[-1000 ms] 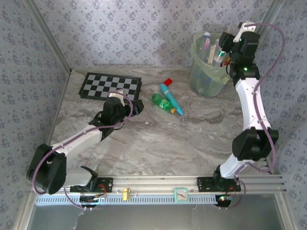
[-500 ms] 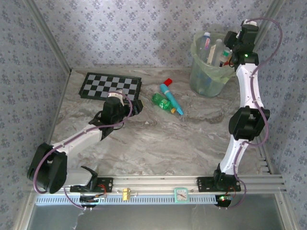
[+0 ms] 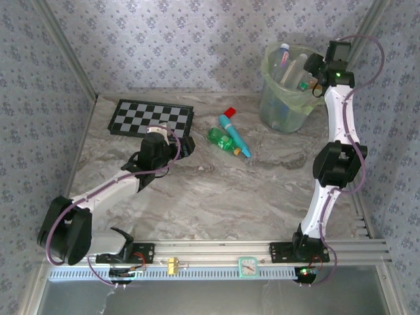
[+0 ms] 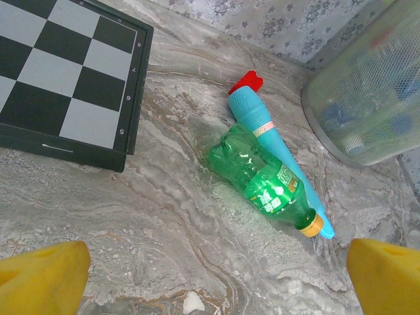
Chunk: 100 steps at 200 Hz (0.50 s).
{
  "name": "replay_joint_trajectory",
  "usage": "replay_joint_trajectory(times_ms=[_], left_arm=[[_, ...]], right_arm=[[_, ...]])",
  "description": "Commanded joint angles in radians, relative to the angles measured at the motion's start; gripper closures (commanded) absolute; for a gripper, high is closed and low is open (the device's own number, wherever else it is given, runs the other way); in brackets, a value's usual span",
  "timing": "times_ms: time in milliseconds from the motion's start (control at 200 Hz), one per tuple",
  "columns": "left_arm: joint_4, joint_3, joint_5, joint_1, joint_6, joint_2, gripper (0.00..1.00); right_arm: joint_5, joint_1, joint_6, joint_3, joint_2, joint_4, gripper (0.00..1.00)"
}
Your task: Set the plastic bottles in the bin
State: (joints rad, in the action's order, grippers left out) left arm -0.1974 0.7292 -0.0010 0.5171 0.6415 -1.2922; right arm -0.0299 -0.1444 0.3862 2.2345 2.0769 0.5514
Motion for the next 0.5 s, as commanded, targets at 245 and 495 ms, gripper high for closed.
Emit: replay_joint_trajectory(times_ms=[245, 495], left_arm=[[0.024, -0.01, -0.018, -0.023, -0.002, 0.06, 0.0], [0.019, -0.026, -0.021, -0.038, 0.002, 0.077, 0.0]], right_arm=[[-0.067, -0.012, -0.061, 0.058, -0.065, 0.045, 0.0], [-0.077, -0.004, -0.114, -0.119, -0.225, -0.076, 0.0]])
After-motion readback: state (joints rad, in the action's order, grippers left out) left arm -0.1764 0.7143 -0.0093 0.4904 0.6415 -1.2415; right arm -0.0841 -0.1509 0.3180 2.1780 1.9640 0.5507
